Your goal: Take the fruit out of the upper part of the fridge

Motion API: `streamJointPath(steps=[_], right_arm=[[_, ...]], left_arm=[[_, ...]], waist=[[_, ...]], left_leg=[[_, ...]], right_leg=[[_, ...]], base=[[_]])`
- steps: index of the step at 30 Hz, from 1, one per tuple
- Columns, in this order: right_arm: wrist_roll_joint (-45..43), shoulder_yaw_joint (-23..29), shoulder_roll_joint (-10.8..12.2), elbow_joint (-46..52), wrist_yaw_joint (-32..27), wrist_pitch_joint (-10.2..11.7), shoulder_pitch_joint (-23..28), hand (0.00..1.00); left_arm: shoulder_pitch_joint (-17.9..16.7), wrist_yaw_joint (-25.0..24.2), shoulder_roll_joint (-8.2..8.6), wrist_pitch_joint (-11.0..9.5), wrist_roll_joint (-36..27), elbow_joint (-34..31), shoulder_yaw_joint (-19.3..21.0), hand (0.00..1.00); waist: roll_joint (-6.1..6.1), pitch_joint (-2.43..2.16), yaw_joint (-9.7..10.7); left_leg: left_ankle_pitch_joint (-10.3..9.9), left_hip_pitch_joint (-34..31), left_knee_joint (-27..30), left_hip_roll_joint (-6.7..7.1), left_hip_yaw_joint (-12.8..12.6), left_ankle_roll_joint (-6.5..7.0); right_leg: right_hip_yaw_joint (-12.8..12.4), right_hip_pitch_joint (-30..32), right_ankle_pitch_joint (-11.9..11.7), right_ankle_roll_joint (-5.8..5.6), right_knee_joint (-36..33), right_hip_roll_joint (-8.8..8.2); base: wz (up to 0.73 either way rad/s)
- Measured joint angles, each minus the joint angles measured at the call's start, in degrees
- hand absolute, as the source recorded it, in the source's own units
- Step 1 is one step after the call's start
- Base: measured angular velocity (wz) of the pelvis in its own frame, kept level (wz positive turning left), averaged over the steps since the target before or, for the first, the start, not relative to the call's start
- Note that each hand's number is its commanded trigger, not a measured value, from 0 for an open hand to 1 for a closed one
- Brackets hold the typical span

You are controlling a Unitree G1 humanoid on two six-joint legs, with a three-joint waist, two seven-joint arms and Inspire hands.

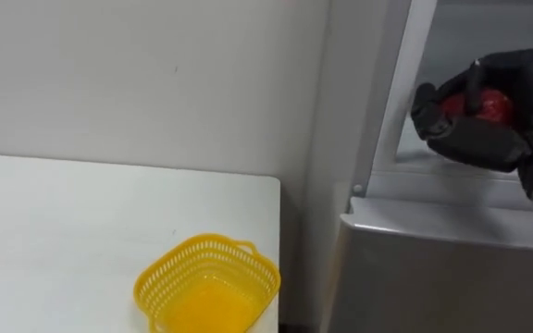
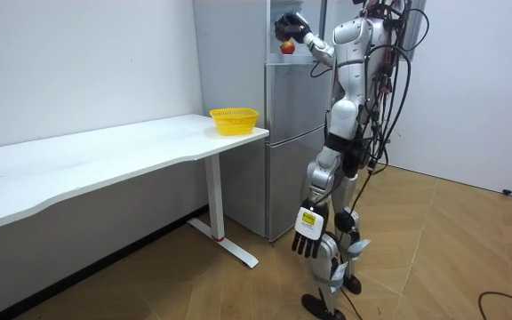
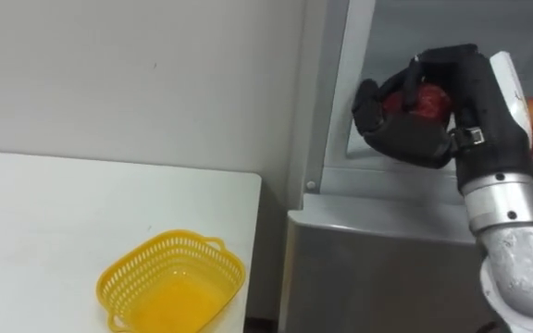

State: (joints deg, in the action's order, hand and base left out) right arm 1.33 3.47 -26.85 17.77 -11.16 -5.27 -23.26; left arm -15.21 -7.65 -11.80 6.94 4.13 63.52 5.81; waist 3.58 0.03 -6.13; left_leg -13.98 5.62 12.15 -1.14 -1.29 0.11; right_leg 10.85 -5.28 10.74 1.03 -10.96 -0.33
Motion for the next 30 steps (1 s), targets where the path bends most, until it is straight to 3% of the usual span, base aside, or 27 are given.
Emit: streamJointPath(steps=[7,11,15,18,23,30], right_arm=[[-4.0,-0.2,2.5,9.4,0.8,3.8,2.8,1.0],[-6.6,-1.6,4.3,12.2,1.8,4.0,4.5,1.0],[-8.2,-6.3,5.1,12.4,5.4,4.0,4.5,1.0],[-10.9,-7.5,6.0,13.1,9.6,4.1,4.4,1.0],[-11.9,-13.9,7.4,14.0,14.4,4.6,4.4,1.0],[-19.4,-22.1,8.8,7.2,21.0,3.9,4.4,1.0]], left_arm=[[0.0,1.0,0.66,-1.2,0.0,0.1,-0.4,0.0],[0.1,1.2,0.69,-1.2,-0.2,0.8,-0.5,0.0],[1.0,0.3,0.89,-2.2,-0.1,2.6,-0.5,0.0],[1.7,-0.8,0.78,-2.5,-0.2,3.7,-0.6,0.0],[2.5,-0.9,0.48,-3.3,-0.1,5.3,-5.1,0.0],[4.7,-1.1,0.39,-3.1,-0.1,6.1,-6.7,0.0]], waist=[[-0.21,-0.22,0.5],[-0.26,-0.21,1.1],[-0.56,-0.05,0.7],[-0.58,0.0,-0.4],[-0.35,0.05,-2.0],[1.34,0.69,-5.3]], left_leg=[[0.0,0.9,-0.4,-0.17,0.0,-0.01],[0.0,1.0,-0.5,-0.18,-0.3,-0.02],[0.0,1.8,-0.9,-0.33,-1.2,-0.03],[0.0,1.8,-1.1,-0.38,-1.5,-0.05],[0.0,1.9,-1.3,-0.39,-1.5,-0.07],[0.0,1.3,-0.9,-0.27,-0.8,-0.06]], right_leg=[[0.2,-0.9,0.0,0.02,0.2,0.12],[-0.1,-0.9,0.0,0.02,0.2,0.13],[-1.0,-1.1,-0.1,0.14,0.1,0.39],[-1.2,-1.0,-0.1,0.19,0.1,0.46],[-1.2,-0.8,-0.1,0.19,0.1,0.46],[-0.5,-0.8,-0.1,0.17,0.3,0.22]], base=[[0.0],[-0.05],[-0.12],[-0.05],[0.0],[0.05]])
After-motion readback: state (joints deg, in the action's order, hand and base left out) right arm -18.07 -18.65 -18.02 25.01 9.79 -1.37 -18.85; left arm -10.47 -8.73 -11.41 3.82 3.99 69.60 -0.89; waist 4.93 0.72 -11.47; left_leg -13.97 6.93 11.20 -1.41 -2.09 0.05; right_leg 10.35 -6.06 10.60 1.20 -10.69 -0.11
